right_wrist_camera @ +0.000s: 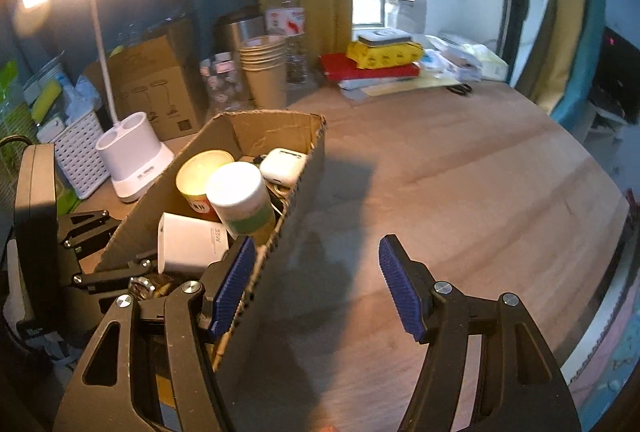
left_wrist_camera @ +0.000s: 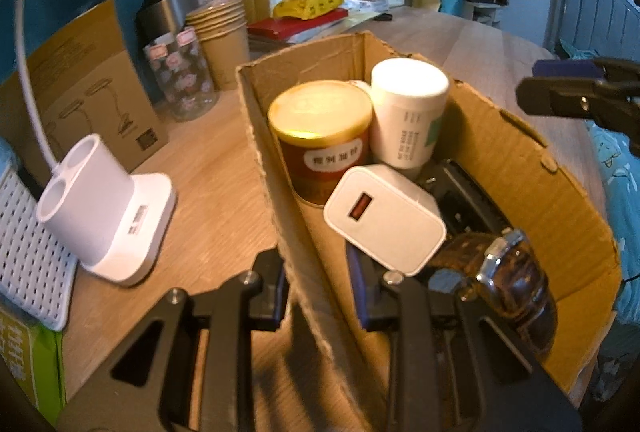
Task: Organize rigid objects
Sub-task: 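Open the right gripper, releasing the earbud case, and withdraw it, then lower the box onto the table with the left gripper and release it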
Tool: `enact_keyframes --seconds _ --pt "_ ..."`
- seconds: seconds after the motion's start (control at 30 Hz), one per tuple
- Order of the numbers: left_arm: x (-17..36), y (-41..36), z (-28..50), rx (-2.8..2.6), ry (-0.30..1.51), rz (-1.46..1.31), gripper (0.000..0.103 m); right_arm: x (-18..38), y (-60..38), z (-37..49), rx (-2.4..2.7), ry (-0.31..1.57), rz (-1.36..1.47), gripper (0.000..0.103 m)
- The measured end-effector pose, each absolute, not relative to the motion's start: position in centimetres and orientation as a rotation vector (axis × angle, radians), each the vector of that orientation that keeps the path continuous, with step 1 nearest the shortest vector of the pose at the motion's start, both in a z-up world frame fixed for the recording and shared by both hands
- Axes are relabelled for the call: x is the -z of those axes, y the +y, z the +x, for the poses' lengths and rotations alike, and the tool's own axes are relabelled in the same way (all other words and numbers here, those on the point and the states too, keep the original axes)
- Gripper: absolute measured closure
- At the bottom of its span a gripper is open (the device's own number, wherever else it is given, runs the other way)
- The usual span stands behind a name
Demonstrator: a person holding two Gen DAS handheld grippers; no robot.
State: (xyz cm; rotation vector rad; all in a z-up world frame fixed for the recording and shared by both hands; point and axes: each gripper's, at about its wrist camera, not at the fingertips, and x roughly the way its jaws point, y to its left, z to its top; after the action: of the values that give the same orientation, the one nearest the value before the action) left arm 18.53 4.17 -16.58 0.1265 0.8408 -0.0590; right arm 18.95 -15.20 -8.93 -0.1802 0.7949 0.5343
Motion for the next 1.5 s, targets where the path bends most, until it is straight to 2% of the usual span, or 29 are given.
enact_keyframes --seconds 0.67,1.23,1.43,1.47,1.5 --pt "16.9 -4.0 26.2 0.115 0.873 0.213 0.077 9.7 -23.6 23.7 -0.459 0.782 -0.091 0.035" --pt "17.1 -7.0 29.6 0.131 0.872 0.233 0.076 9.7 -26.7 26.8 -0.422 0.771 -0.06 0.035" --pt "17.2 -6.7 29.5 0.114 0.884 0.215 0.075 9.5 -26.5 26.5 -0.409 0.772 -0.071 0.035" --pt "17.0 -6.6 29.3 0.109 0.879 0.212 0.074 9.4 -26.4 26.4 -0.408 0.77 -0.076 0.035" --pt "16.9 -6.6 29.1 0.103 0.87 0.209 0.067 9.4 -26.4 26.3 -0.406 0.771 -0.078 0.035"
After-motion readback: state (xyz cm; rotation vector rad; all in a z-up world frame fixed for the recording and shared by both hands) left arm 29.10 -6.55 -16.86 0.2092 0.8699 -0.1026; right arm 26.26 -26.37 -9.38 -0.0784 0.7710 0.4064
